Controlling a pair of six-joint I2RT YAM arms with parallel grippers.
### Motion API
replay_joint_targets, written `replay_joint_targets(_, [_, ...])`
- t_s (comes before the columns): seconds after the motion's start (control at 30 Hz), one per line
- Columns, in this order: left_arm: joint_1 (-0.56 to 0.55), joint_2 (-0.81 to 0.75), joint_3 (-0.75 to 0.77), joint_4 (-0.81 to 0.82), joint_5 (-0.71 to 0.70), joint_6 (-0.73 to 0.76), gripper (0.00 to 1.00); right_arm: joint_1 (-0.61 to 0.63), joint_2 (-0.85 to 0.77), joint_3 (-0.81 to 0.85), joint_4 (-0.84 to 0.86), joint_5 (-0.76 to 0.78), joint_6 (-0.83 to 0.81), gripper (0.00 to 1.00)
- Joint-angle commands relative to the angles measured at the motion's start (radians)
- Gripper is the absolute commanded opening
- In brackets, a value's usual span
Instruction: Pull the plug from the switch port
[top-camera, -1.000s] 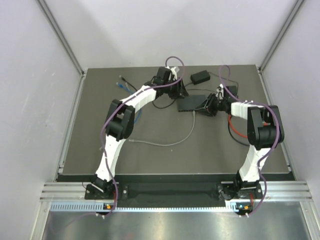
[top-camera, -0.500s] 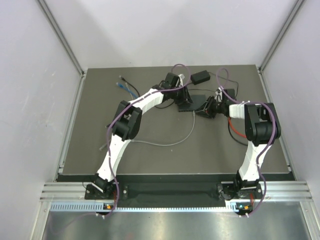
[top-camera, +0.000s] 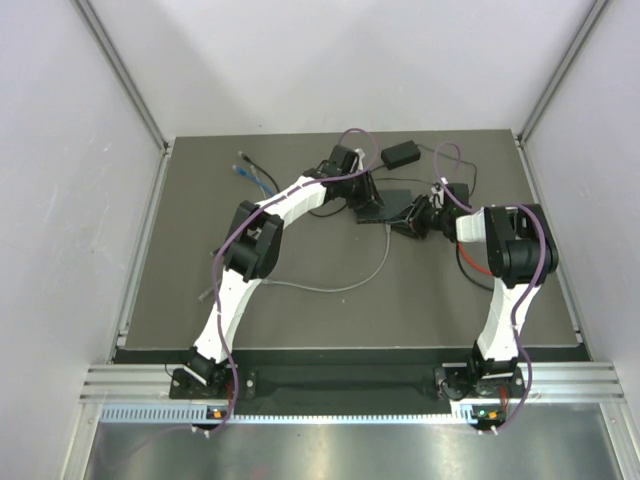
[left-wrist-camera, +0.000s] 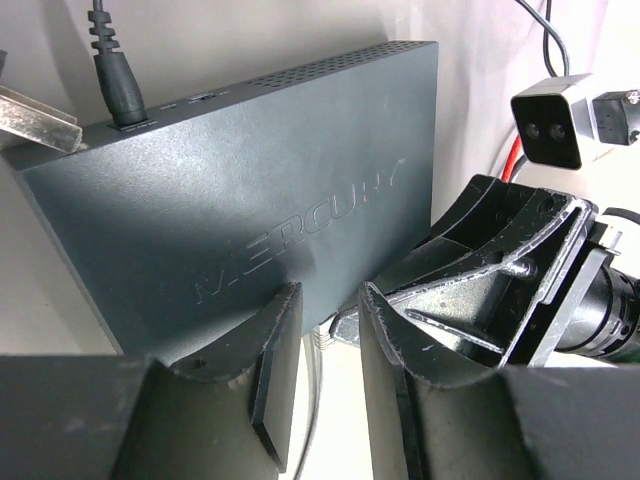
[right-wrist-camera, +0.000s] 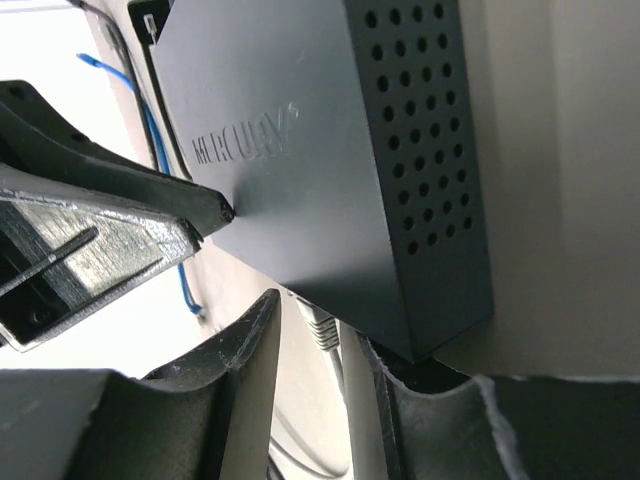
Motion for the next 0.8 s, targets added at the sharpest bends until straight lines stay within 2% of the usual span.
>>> replay_joint_targets(0.0, [0.003, 0.051, -0.010, -0.112, -0.054, 0.009, 0.36, 0.016, 0.032, -0.010, 0.056, 0.064, 0.026, 0.31])
replay_joint_targets(0.2, [0.005, 0.054, -0.007, -0.123, -0.048, 0.015, 0.36, 0.031, 0.054, 0.001, 0.025, 0.107, 0.095, 0.26])
replay_joint_targets(0.43, [0.006, 0.054, -0.015, -0.123, -0.032, 0.024, 0.36, 0.039, 0.040, 0.059, -0.131, 0.144, 0.040, 0.00])
replay_joint_targets(0.63, [0.005, 0.073, -0.007, -0.104, -0.006, 0.026, 0.35, 0.036, 0.064, 0.113, -0.166, 0.037, -0.038, 0.00])
replay_joint_targets(0.77, [0.005, 0.106, 0.025, -0.112, 0.020, 0.026, 0.35, 0.015, 0.162, 0.211, -0.319, -0.119, -0.197, 0.00])
